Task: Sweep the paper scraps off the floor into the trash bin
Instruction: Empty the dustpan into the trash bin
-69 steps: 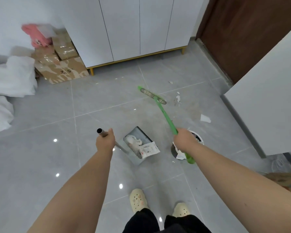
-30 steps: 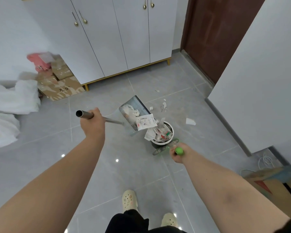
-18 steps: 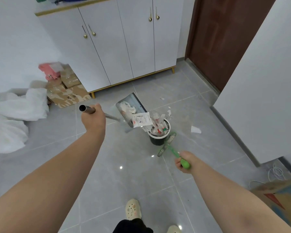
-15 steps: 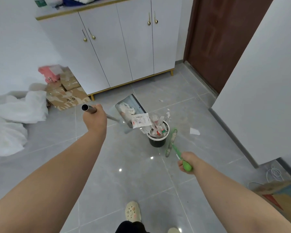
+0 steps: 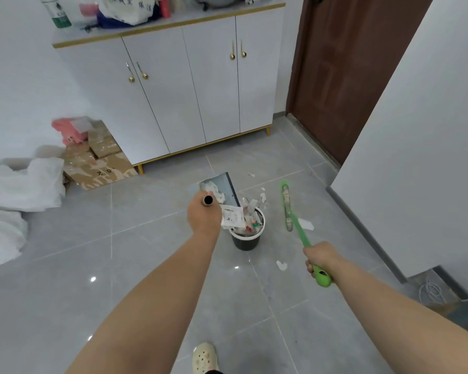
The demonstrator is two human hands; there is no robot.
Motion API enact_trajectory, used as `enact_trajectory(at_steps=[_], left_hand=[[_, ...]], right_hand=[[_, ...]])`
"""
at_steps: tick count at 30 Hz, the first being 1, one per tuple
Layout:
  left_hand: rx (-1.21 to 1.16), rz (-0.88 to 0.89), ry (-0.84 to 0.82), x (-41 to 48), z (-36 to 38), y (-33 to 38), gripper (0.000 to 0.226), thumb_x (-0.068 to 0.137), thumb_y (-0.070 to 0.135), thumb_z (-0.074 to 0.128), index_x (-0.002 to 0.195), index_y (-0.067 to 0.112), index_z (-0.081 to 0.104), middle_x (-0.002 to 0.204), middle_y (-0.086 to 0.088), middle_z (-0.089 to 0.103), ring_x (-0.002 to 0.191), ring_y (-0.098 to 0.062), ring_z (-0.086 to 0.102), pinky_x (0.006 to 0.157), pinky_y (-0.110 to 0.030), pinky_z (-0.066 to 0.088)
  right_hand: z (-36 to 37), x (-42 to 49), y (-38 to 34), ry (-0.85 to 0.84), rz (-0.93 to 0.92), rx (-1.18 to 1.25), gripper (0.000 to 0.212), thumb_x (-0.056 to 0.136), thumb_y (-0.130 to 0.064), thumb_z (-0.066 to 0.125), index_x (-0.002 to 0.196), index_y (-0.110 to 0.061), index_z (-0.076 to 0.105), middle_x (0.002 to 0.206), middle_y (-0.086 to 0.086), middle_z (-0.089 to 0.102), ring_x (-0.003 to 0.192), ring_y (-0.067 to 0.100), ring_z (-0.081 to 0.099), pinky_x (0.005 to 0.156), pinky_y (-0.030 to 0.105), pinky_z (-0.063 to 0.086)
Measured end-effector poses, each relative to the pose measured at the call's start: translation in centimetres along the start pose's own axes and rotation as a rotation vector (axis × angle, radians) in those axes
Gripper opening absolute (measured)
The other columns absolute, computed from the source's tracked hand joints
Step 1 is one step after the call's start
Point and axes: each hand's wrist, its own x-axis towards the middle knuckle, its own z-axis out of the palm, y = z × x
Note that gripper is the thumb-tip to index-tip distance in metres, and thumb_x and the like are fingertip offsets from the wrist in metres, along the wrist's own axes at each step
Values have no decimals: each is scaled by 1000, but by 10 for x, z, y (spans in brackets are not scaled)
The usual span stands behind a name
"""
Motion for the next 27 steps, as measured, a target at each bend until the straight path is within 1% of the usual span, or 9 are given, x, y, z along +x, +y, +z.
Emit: enact_trajectory(at_steps=[4, 7, 9, 12, 16, 19, 21, 24, 27], left_hand=[[19, 164, -91, -15, 20, -14, 27, 97, 17, 47, 71, 10, 50, 67, -2, 48, 67, -19, 44, 51, -21, 26], [60, 289, -213, -26, 28, -28, 17, 90, 7, 53, 73, 8, 57, 64, 3, 48, 65, -18, 43, 54, -12, 32], [172, 400, -357, -30, 31, -35, 17, 86, 4, 55, 73, 14, 53, 67, 5, 46, 66, -17, 43, 56, -17, 29], [401, 479, -570, -36, 33, -46, 16, 83, 5, 54, 74, 17, 50, 79, -4, 54, 75, -24, 51, 69, -31, 39], [610, 487, -699, -47, 39, -66, 10, 88, 11, 50, 87, 10, 60, 109, -10, 60, 99, -32, 59, 80, -31, 41], [662, 492, -710, -52, 44, -70, 21, 97, 22, 46, 98, 7, 60, 127, -9, 56, 118, -29, 54, 92, -30, 41], [647, 488, -691, -50, 43, -66, 22, 98, 22, 47, 102, 8, 61, 135, -9, 52, 120, -29, 53, 94, -28, 39], [559, 479, -652, -43, 39, -59, 17, 91, 10, 49, 101, 10, 62, 121, -7, 56, 109, -30, 56, 88, -30, 41], [514, 462, -646, -33, 33, -55, 19, 86, 5, 52, 103, 7, 61, 111, -6, 58, 103, -28, 56, 88, -33, 43]], right_hand=[[4, 2, 3, -48, 35, 29, 22, 95, -3, 40, 73, 0, 43, 59, 14, 45, 44, 20, 40, 40, 19, 34], [12, 2, 8, -91, 78, 103, 22, 95, -2, 38, 73, -2, 42, 58, 13, 44, 42, 18, 39, 41, 18, 33], [14, 1, 11, -126, 123, 173, 21, 96, -3, 37, 76, -4, 41, 59, 11, 43, 36, 16, 39, 37, 15, 34], [16, -2, 16, -177, 173, 261, 17, 96, -3, 35, 81, -5, 41, 62, 11, 40, 24, 11, 38, 33, 12, 34], [19, -6, 20, -192, 160, 239, 13, 94, -3, 36, 84, -4, 43, 59, 11, 42, 28, 13, 38, 35, 13, 34], [20, -12, 18, -172, 92, 132, 12, 95, -6, 38, 86, -1, 45, 57, 12, 44, 39, 17, 39, 39, 17, 33], [18, -15, 17, -142, 43, 44, 10, 95, -7, 40, 93, 1, 46, 59, 12, 44, 42, 18, 40, 39, 17, 33], [16, -16, 18, -83, -79, -209, 16, 94, -10, 43, 101, 3, 48, 65, 12, 47, 46, 23, 49, 43, 22, 40], [13, -21, 20, 3, -213, -607, 25, 92, -15, 44, 111, -1, 53, 89, 12, 55, 83, 34, 65, 68, 33, 50]])
